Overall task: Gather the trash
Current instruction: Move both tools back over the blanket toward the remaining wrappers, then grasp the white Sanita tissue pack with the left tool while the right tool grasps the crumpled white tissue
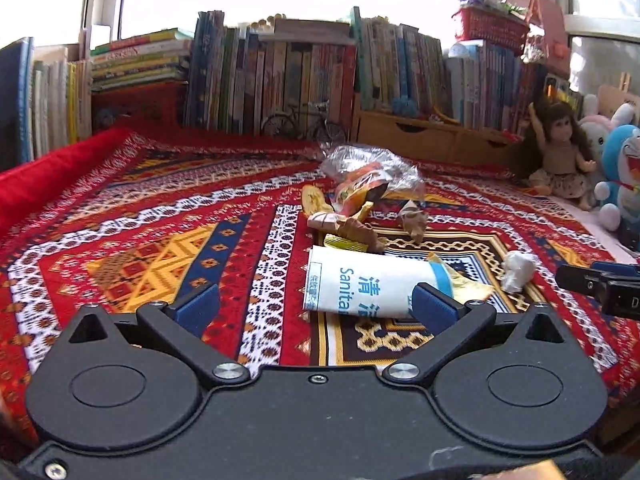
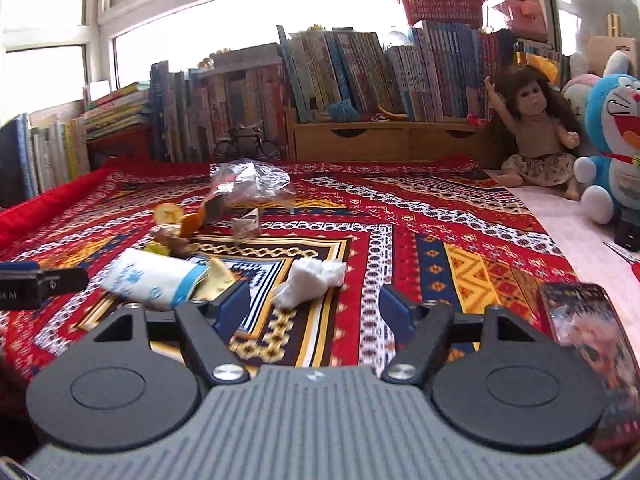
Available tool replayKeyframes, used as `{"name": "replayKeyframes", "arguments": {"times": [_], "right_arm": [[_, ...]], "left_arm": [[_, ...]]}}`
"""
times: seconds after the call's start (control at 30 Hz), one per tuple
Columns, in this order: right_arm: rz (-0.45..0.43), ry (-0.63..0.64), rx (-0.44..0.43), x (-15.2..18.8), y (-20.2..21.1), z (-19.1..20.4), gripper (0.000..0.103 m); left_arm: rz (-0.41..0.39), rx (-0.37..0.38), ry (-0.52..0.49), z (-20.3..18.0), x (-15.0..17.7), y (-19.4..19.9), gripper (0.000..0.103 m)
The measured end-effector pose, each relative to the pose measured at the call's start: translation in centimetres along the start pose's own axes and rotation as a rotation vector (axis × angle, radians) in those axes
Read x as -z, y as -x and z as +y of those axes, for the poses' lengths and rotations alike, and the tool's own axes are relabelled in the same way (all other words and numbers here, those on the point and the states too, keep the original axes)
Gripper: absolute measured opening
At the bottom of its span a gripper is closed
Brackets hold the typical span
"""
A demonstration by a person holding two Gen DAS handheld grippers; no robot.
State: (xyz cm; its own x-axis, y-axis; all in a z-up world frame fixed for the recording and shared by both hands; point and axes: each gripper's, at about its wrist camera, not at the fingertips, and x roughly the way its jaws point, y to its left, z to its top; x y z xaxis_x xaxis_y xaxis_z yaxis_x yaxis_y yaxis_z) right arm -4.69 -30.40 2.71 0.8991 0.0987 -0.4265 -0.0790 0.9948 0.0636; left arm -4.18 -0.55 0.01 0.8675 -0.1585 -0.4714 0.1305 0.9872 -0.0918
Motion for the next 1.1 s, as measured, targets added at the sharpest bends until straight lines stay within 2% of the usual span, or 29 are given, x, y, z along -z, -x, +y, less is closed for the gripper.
{"name": "replayKeyframes", "arguments": {"times": [0.17,0.3,0.5,0.57,0.63,0.67,0.77,0.9,1.1], "right_arm": [[0.043,-0.008,-0.005,-0.7,-3.1,0.0,0.078],[0.068,-0.006,-0.011,-1.0,-5.0,0.1,0.077],[0.112,-0.024,-0.023,-0.9,-7.2,0.3,0.067],[0.124,-0.025,-0.027,-0.8,-7.6,0.5,0.057],[0.129,-0.021,-0.022,-0.7,-7.9,0.7,0.047],[0.126,-0.017,-0.021,-0.6,-7.9,0.8,0.045],[0.117,-0.015,-0.027,-0.5,-7.8,0.9,0.035],[0.093,0.006,-0.031,-0.5,-7.2,1.4,0.032],[0.043,0.046,-0.046,-0.7,-5.4,2.1,0.032]], "left_arm": [[0.02,0.043,0.002,-0.5,-0.4,-2.8,0.1],[0.039,0.049,0.018,-0.9,-0.6,-4.8,0.1],[0.073,0.103,0.101,-0.4,-0.4,-6.5,0.098],[0.073,0.128,0.105,-0.3,-0.4,-6.5,0.087],[0.068,0.143,0.116,-0.2,-0.4,-6.4,0.055],[0.054,0.144,0.125,-0.2,-0.3,-6.1,0.049],[0.061,0.16,0.154,0.1,-0.3,-5.9,0.017],[0.048,0.175,0.191,0.8,-0.5,-5.1,0.011],[-0.005,0.2,0.167,0.2,-1.3,-3.0,0.007]]}}
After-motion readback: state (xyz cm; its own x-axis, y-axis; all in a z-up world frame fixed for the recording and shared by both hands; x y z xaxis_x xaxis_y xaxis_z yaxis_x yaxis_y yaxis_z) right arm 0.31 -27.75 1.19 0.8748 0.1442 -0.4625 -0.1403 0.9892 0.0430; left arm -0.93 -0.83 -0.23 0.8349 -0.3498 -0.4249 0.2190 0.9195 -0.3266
